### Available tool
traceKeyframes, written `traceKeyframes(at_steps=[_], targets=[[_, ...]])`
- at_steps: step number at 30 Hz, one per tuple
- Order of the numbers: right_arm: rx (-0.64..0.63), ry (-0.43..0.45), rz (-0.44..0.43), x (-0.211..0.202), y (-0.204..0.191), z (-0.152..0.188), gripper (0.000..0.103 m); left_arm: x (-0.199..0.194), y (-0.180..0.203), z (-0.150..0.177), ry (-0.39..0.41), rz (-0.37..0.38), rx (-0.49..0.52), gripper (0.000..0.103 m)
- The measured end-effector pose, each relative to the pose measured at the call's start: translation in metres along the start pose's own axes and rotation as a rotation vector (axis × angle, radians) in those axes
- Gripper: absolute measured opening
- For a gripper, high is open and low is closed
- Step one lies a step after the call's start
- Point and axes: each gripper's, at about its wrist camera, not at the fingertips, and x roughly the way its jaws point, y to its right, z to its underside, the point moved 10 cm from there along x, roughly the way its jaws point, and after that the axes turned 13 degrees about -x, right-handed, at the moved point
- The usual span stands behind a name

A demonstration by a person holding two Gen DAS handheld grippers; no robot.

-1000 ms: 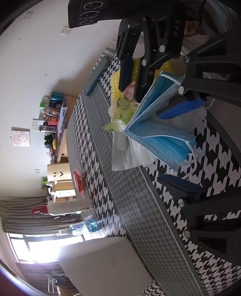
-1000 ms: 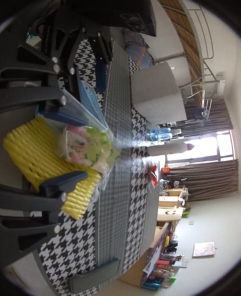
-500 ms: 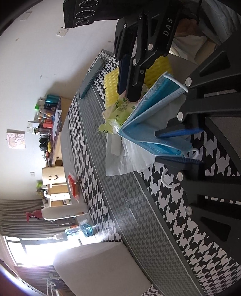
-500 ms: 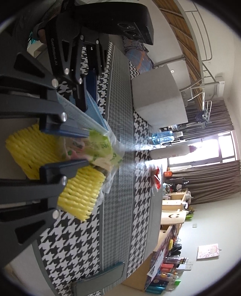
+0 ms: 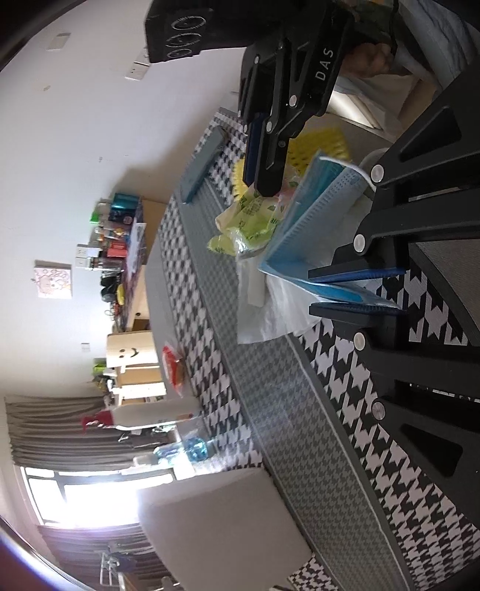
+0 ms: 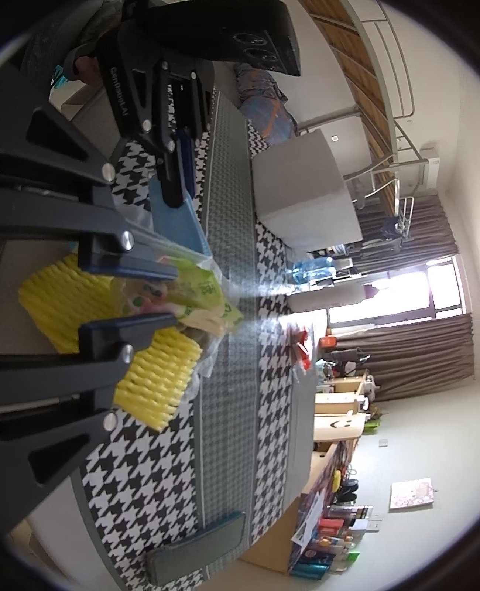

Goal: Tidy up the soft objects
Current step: 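Lift the mask with the left gripper while the right gripper lifts the wipes pack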

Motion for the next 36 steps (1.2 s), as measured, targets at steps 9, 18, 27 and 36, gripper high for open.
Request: traceKeyframes(at_steps=[9,18,27,36], targets=[[-0.003,0.045,0.025,-0.01,0.001,-0.014,0.021,-0.019,0.002,-0.008,0.038,0.016,0.005,0.012],[-0.008,0.047,0.025,-0.01,0.002,-0.013,0.021,-0.001,0.013,0.002,-0.021,-0.013,0.1,0.054],[0.012,0.047,0.022,-0.009,0.006,-0.007,0.021,0.034,0.005,0.006,-0.13,-0.034,0.119,0.053],[0.025,0.042,0.022,-0.008,0.01,-0.004,0.021,0.039,0.004,0.011,-0.169,-0.011,0.105,0.012]])
